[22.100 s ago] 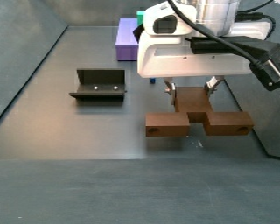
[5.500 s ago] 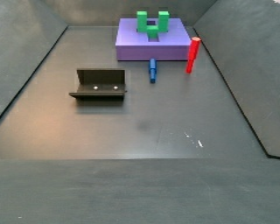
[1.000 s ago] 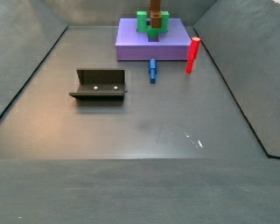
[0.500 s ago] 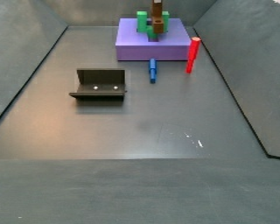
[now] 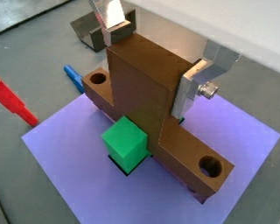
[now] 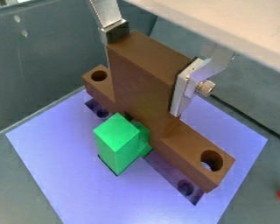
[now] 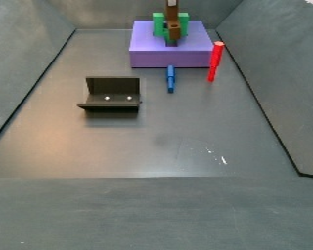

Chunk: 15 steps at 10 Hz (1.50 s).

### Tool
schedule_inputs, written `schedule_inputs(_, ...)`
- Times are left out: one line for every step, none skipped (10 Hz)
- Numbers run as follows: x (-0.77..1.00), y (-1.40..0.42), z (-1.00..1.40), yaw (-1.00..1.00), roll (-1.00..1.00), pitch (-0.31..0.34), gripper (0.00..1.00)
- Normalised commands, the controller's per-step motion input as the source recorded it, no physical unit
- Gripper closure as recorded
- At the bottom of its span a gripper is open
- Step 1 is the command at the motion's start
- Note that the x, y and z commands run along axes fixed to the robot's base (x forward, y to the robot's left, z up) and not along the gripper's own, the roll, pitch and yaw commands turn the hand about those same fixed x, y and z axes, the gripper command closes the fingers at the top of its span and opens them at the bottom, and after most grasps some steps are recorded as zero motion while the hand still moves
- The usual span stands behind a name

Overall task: Pick up the brown object. Move up. Place the brown object on the fixture. Regrasp the brown object. Move to above the board. Insert the brown object.
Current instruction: Insert the brown object.

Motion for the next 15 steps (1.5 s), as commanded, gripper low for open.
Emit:
schedule_inputs(0.01,0.0,-0.08,0.0,0.0,0.01,1.0)
schedule_inputs(0.0,0.0,-0.1,0.0,0.0,0.0,1.0)
schedule_inputs(0.0,0.0,-0.1,0.0,0.0,0.0,1.0)
schedule_inputs(0.02,0.0,-0.12,0.0,0.0,0.0,1.0)
schedule_inputs(0.02,-0.03,-0.13,0.0,0.0,0.0,1.0)
schedule_inputs(0.1,-0.05,-0.12,0.0,0.0,0.0,1.0)
schedule_inputs(0.14,-0.04,-0.17,0.0,0.0,0.0,1.0)
schedule_inputs(0.11,-0.02,-0.17,0.0,0.0,0.0,1.0)
schedule_inputs(0.08,-0.02,-0.16,0.0,0.0,0.0,1.0)
schedule_inputs(0.02,-0.01,-0.18,0.0,0.0,0.0,1.0)
schedule_inputs(0.0,-0.02,-0.18,0.0,-0.01,0.0,1.0)
schedule_inputs(0.0,-0.03,-0.19,0.0,-0.02,0.0,1.0)
schedule_inputs(0.0,-0.01,-0.21,0.0,-0.02,-0.003,1.0)
schedule_inputs(0.0,0.0,-0.2,0.0,-0.02,-0.01,1.0)
schedule_inputs(0.0,0.0,-0.2,0.0,-0.03,-0.019,1.0)
